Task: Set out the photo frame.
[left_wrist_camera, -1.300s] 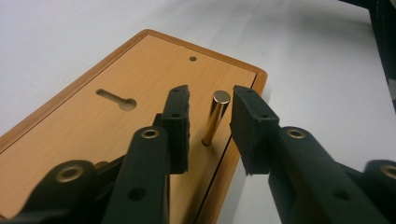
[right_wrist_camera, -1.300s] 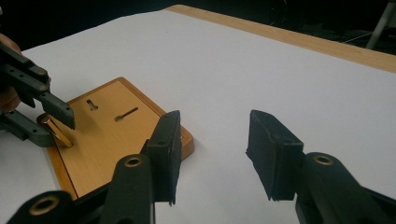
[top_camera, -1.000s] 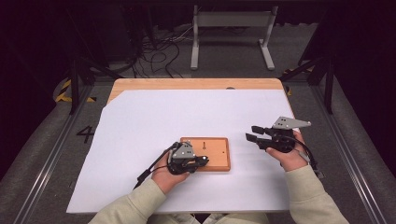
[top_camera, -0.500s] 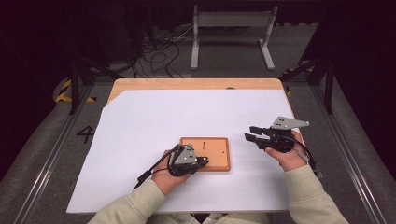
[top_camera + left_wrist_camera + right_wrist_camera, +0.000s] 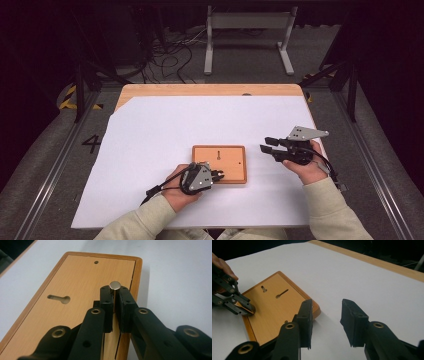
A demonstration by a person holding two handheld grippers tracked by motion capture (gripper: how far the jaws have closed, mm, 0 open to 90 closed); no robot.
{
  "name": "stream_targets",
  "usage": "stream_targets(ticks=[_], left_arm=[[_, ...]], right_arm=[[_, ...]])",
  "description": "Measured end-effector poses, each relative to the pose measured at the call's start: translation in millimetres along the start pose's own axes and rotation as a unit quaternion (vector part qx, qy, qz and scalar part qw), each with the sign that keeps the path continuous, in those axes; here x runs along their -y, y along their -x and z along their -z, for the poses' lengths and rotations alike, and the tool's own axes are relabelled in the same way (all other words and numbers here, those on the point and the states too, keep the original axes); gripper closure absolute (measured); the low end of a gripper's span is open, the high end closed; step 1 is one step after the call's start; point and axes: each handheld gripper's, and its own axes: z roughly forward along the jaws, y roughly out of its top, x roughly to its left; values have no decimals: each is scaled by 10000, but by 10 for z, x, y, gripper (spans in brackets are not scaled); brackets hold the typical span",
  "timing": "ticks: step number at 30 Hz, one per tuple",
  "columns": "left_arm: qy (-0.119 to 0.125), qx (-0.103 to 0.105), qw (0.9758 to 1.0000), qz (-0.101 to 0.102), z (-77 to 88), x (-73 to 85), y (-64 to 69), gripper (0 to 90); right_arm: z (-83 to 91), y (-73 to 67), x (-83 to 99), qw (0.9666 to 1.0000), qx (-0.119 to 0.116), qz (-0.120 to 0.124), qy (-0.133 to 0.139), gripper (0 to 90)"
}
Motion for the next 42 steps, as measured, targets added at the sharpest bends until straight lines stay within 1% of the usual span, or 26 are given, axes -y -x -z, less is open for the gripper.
stream_targets(ticks=[1,2,3,4,5,7,8,9,11,12,13,15,16,20,21,23,24,25,28,29,30,32,33,36,41,42], left_arm=[[10,-39,9999,-116,1,-2,14,839],[-1,-114,9993,-369,13,-4,51,839],[-1,-114,9993,-369,13,-4,51,839],[9,-170,9984,-531,17,-6,71,839],[2,-187,9981,-582,20,-5,89,839],[8,-266,9959,-868,30,-2,122,840],[9,-296,9950,-955,33,1,138,840],[12,-348,9931,-1120,37,-1,155,840],[10,-392,9913,-1253,40,-1,187,841],[38,-443,9894,-1382,39,-6,196,841],[-52,-462,9887,-1428,51,-8,207,841],[-68,-468,9881,-1461,53,-10,211,842],[-83,-509,9871,-1514,55,-14,220,841],[-126,-559,9857,-1583,59,-14,255,842],[-133,-602,9847,-1633,60,-17,263,842],[-148,-616,9840,-1667,60,-15,280,842],[-169,-613,9840,-1665,62,-13,288,842],[-153,-634,9832,-1704,60,-16,286,842],[-160,-655,9828,-1719,61,-16,296,842],[-183,-670,9822,-1747,64,-18,300,842],[-140,-676,9828,-1711,58,-15,306,842],[-155,-662,9832,-1692,61,-13,307,842],[-151,-656,9834,-1686,61,-13,305,842],[-153,-663,9829,-1710,63,-14,306,843],[-142,-636,9835,-1685,65,-12,296,843],[-162,-622,9843,-1644,68,-9,297,842]], right_arm=[[0,0,0,10000,0,0,0,611],[-9,-21,-4,10000,-13,19,-38,597],[-9,-21,-4,10000,-13,19,-38,597],[-13,-27,-7,10000,-21,35,-51,591],[-18,-36,-9,10000,-29,36,-57,584],[-20,-45,-15,10000,-34,30,-75,575],[-20,-51,-19,10000,-36,24,-84,566],[-20,-55,-22,10000,-44,13,-86,554],[-19,-67,-28,9999,-52,-36,-123,529],[-21,-70,-32,9998,-59,-71,-153,512],[-26,-76,-37,9997,-83,-153,-177,486],[-30,-89,-51,9993,-139,-294,-171,449],[-36,-101,-66,9991,-154,-347,-192,422],[-52,-120,-95,9985,-218,-413,-303,377],[-62,-129,-104,9981,-260,-457,-334,361],[-95,-141,-122,9963,-417,-640,-400,334],[-110,-143,-128,9956,-462,-705,-416,332],[-125,-148,-136,9950,-492,-744,-444,327],[-187,-165,-173,9934,-620,-805,-536,306],[-220,-173,-191,9932,-644,-771,-594,296],[-251,-179,-206,9927,-673,-771,-637,286],[-318,-191,-227,9911,-761,-790,-759,269],[-348,-194,-230,9909,-786,-751,-791,263],[-465,-209,-238,9891,-820,-732,-976,242],[-651,-219,-219,9850,-909,-735,-1273,221],[-681,-227,-220,9843,-924,-728,-1312,221]])
